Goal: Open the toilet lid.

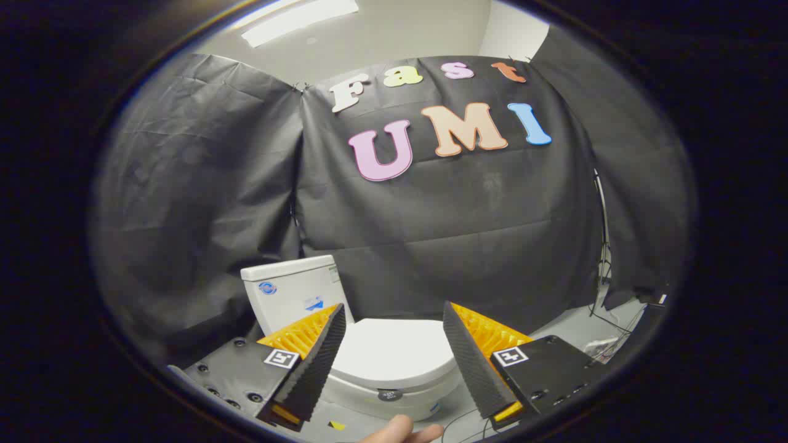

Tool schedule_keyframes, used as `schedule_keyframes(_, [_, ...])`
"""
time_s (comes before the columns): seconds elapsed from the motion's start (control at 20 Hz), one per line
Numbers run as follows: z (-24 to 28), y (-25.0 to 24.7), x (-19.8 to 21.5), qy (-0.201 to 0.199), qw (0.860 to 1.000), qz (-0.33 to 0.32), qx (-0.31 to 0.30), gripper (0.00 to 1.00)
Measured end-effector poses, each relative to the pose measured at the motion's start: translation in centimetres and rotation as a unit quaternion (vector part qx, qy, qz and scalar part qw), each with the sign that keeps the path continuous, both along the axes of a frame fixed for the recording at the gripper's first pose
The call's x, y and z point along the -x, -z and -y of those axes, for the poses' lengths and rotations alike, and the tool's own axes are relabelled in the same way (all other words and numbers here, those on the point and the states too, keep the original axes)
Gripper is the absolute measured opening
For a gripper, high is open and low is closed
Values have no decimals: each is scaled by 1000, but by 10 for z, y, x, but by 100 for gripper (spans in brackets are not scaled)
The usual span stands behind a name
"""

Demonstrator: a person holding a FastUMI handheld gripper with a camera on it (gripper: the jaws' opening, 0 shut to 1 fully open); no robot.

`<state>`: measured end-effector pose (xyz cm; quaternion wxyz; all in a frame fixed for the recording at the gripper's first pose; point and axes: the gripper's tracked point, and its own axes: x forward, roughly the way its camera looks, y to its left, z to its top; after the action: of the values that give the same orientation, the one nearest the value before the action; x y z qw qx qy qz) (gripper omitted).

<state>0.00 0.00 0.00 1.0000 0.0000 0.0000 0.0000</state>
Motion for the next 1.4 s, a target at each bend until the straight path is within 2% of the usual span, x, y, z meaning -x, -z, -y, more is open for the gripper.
schedule_keyframes(0.2, [-2, 6, -4, -4, 1000, -8, -5, 98])
schedule_keyframes(0.3, [-9, 9, -7, -20, 1000, -10, -6, 98])
schedule_keyframes(0.45, [-14, 20, -14, -39, 998, -21, -40, 98])
schedule_keyframes(0.7, [-13, 33, -32, -20, 998, -21, -49, 98])
schedule_keyframes(0.9, [-12, 57, -53, -10, 994, -19, -108, 98])
schedule_keyframes(1.05, [-11, 88, -63, -5, 983, -25, -183, 98])
schedule_keyframes(1.2, [-1, 126, -66, 17, 974, -61, -217, 98])
schedule_keyframes(1.3, [10, 151, -67, 34, 960, -73, -267, 98])
schedule_keyframes(1.4, [16, 195, -60, 64, 940, -128, -309, 98])
